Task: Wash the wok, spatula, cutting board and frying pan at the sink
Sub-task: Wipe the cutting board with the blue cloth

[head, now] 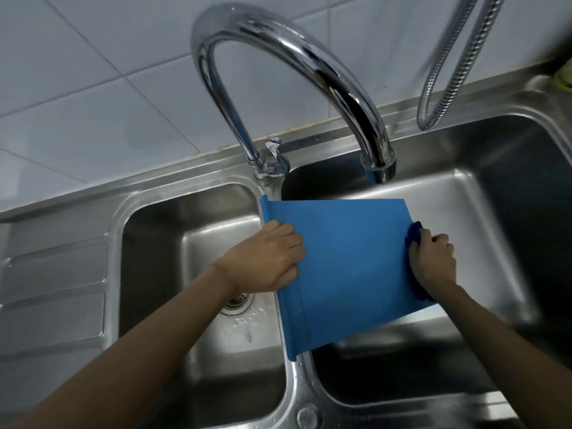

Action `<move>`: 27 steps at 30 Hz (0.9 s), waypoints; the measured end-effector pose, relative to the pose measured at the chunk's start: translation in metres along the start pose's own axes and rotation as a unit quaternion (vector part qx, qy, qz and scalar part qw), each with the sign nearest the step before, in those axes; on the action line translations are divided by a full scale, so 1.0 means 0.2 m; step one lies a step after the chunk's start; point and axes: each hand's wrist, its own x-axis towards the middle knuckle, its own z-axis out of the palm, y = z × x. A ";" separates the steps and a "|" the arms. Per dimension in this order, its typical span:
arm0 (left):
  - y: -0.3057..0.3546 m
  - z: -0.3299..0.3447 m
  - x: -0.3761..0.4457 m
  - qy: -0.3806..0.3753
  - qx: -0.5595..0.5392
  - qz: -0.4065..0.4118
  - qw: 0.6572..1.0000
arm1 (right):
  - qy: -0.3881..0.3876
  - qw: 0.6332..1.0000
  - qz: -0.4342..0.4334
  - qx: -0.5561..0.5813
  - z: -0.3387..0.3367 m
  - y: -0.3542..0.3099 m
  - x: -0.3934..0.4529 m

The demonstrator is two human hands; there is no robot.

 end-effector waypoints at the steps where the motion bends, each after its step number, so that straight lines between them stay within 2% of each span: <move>1: 0.00 -0.01 0.00 -0.005 0.002 -0.003 1.000 | 0.012 0.999 -0.027 0.023 -0.02 -0.07 -0.05; 3: 0.01 -0.02 0.00 -0.010 -0.004 -0.004 1.000 | 0.041 0.987 -0.135 0.073 -0.04 -0.27 -0.19; 6: 0.01 -0.04 0.00 -0.018 -0.031 0.004 0.999 | 0.057 0.943 -0.299 0.136 -0.08 -0.63 -0.35; 8: 0.02 -0.04 0.00 -0.022 -0.043 0.006 0.999 | 0.079 0.921 -0.361 0.127 -0.11 -0.80 -0.34; 11: 0.01 -0.02 0.00 -0.021 -0.037 0.004 0.999 | 0.102 0.908 -0.393 0.103 -0.11 -0.85 -0.22; 16: 0.00 0.01 0.02 -0.003 -0.037 0.011 0.999 | 0.102 0.941 -0.309 0.090 -0.02 -0.62 0.06; 20: 0.00 0.04 0.02 0.005 -0.049 0.003 0.999 | 0.114 0.978 -0.167 0.054 0.01 -0.29 0.30; 23: 0.01 0.05 0.04 -0.001 -0.046 0.000 0.999 | 0.081 0.995 -0.061 0.021 0.00 -0.14 0.38; 27: 0.02 0.04 0.05 -0.007 -0.047 -0.013 0.999 | 0.060 0.997 -0.038 0.033 -0.05 -0.21 0.27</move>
